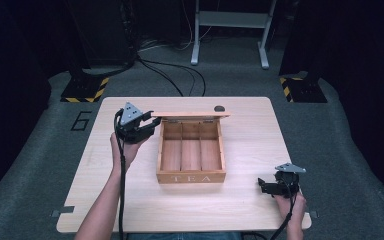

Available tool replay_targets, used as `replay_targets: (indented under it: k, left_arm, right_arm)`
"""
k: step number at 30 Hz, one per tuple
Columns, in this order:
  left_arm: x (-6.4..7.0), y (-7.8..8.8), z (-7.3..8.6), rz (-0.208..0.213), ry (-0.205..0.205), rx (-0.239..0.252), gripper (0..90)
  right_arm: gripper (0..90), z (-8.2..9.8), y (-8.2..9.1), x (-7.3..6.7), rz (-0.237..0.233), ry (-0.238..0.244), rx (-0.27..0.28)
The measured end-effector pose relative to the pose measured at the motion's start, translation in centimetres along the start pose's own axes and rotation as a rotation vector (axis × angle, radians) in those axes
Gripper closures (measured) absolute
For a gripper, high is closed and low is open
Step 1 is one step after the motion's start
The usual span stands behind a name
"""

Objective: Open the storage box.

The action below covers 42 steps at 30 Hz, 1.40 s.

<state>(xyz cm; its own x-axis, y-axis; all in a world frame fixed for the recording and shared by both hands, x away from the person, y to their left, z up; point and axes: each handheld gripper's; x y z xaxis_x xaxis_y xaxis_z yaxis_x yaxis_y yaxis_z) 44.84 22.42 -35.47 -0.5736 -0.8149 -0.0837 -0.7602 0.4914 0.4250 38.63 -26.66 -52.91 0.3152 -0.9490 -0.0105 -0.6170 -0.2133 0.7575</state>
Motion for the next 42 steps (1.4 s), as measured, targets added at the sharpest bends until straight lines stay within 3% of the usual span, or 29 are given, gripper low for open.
replay_targets:
  k: [42]
  left_arm:
    - [-0.02,0.01,-0.1,0.005,0.007,-0.008,61.0]
  right_arm:
    - [4.8,0.02,0.02,0.02,0.003,0.003,-0.002]
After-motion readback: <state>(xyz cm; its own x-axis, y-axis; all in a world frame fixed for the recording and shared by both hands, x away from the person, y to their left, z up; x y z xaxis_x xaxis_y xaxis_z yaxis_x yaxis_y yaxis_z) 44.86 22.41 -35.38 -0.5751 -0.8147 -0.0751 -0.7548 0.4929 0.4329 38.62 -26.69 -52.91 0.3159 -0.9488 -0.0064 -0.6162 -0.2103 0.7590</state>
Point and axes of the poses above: each handheld gripper's, and its own axes: y roughly backward along the jaws, z roughly out of its underside, x roughly to its right, and after that the axes turned 6 degrees about -x, right-handed
